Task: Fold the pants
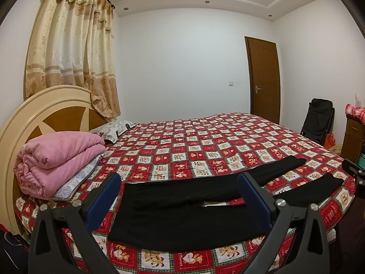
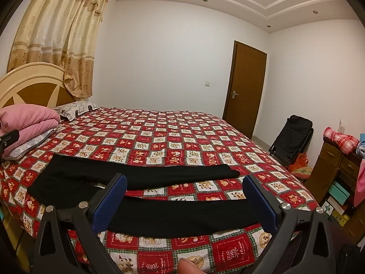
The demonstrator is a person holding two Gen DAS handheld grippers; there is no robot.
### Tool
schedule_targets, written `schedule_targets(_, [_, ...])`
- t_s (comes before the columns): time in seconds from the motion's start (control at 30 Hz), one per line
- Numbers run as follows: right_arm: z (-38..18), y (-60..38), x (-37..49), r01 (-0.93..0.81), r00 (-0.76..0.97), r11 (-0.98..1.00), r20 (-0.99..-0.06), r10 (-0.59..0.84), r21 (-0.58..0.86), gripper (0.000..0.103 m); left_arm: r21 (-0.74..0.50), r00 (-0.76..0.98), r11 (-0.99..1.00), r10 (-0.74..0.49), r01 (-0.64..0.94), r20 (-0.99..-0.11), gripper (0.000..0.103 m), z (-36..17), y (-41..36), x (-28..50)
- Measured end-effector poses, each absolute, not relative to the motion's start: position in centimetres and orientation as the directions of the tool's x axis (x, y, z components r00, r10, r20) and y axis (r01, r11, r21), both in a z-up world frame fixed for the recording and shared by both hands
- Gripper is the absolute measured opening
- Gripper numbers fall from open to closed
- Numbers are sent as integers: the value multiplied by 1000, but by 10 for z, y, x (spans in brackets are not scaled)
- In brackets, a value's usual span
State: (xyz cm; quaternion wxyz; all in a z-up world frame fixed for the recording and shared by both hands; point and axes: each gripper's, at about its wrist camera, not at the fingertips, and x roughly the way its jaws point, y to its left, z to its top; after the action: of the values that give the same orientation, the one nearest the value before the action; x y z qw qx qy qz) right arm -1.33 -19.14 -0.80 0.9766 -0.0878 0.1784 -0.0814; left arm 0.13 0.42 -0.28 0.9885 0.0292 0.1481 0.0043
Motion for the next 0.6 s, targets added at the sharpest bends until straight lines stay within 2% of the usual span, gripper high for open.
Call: schedule_targets(0.6, [-9,-188,-13,119,922,971,-339,-186,-208,102,59,956,998,20,-3,-292,103,-1,4,2])
